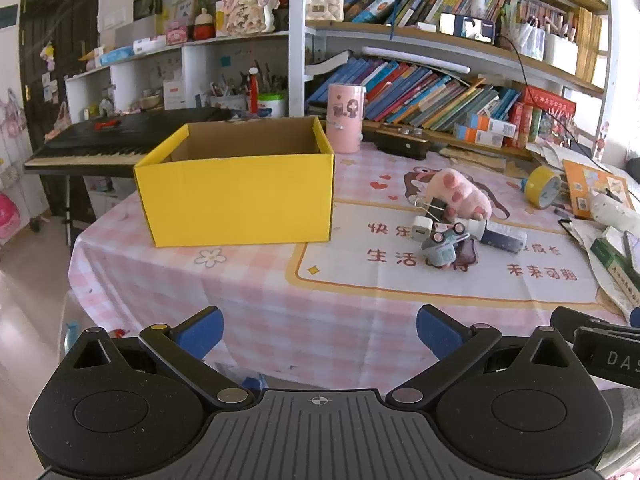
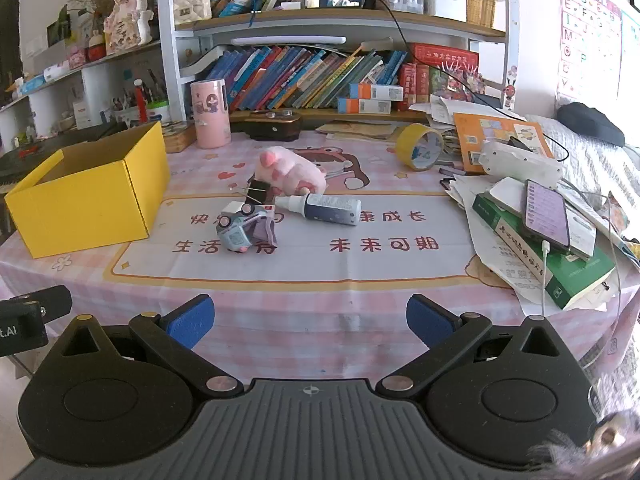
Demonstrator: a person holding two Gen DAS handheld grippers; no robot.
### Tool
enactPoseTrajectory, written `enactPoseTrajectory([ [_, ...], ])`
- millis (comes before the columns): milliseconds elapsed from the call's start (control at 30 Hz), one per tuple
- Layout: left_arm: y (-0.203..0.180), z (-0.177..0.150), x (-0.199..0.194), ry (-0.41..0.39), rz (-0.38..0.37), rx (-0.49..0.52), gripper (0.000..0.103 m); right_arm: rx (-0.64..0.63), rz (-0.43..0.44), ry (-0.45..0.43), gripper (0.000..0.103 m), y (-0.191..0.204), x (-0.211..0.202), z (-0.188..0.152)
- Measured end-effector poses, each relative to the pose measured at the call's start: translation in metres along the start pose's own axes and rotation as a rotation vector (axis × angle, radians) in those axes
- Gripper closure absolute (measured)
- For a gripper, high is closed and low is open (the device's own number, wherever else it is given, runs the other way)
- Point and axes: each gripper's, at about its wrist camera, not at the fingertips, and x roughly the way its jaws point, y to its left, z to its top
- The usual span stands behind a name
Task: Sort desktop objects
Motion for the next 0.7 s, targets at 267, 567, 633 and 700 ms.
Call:
enactPoseTrajectory([
  [267, 0.0002, 0.0025, -0.0012, 0.003, 0.001, 0.001, 0.000, 0.000, 0.001, 0.000, 0.000, 0.0008, -0.0008, 0.0010],
  [567, 0.0010, 0.0032, -0.0009, 0.007, 0.002, 0.001, 0.000, 0.000, 0.001, 0.000, 0.000, 0.0023, -0.0007, 0.0010],
  [633, 0.0016, 0.0030, -0.0010, 0.007, 0.002, 0.001, 0.000, 0.000, 0.001, 0.001, 0.000, 0.0027, -0.0004, 0.0009],
  [700, 0.0016, 0.0029, -0.0010, 0.007, 0.001, 0.001, 0.000, 0.001, 0.000, 0.000, 0.000, 0.0030, -0.0003, 0.0007],
])
